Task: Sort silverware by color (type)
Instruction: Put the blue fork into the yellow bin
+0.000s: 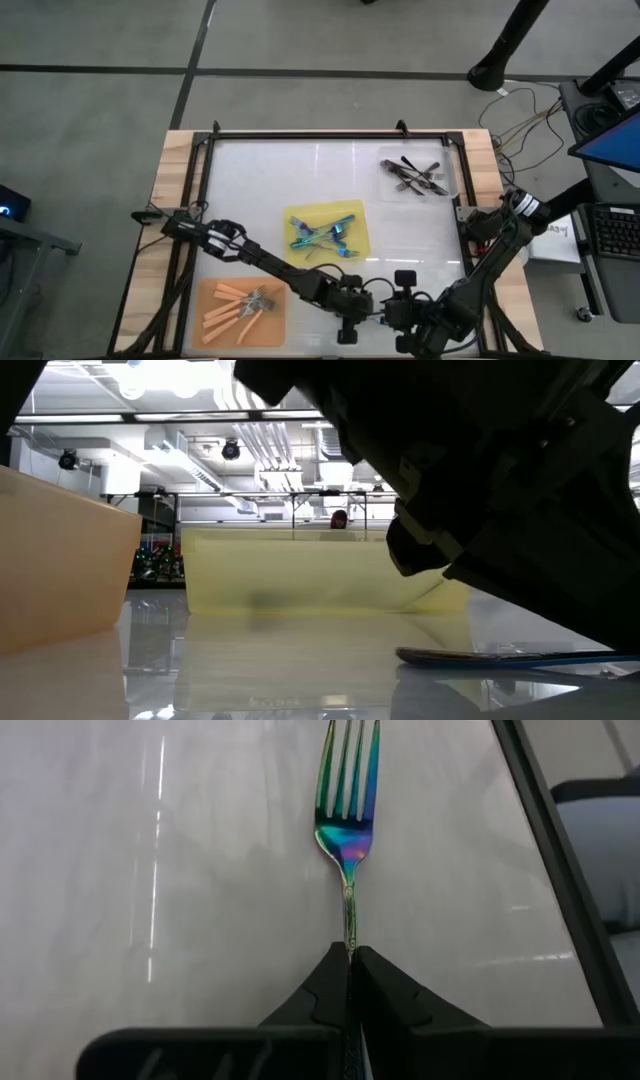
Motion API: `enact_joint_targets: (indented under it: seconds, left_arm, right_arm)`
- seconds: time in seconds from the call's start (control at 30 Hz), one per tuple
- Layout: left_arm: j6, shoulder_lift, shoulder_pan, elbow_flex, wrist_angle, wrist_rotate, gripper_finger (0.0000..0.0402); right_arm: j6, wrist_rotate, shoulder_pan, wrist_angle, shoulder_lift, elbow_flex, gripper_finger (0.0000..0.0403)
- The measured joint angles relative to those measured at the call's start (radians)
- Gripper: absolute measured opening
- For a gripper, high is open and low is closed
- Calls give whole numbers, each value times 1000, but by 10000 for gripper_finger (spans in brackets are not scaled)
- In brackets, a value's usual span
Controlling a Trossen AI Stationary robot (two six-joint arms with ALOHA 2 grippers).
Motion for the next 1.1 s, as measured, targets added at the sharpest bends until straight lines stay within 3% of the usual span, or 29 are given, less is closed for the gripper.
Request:
enact_joint_targets:
  seconds: [0.23, 0.53, 0.83, 1.0, 1.1]
  left_arm:
    - [1, 5, -6, 126, -237, -31, 0]
    - [-45, 11, -7, 318, -660, -252, 0]
    - [-64, 11, -20, 427, -795, -301, 0]
    - [-82, 11, -35, 521, -964, -436, 0]
    - [-134, -27, -44, 507, -1026, -561, 0]
  right_arm:
    - [0, 0, 0, -17, -16, 31, 70]
    - [3, -27, 0, -78, -64, 31, 69]
    - [-13, 17, -2, -194, -83, 15, 68]
    - [-14, 69, -5, -216, -91, -16, 71]
    - [1, 89, -12, -222, -104, -58, 72]
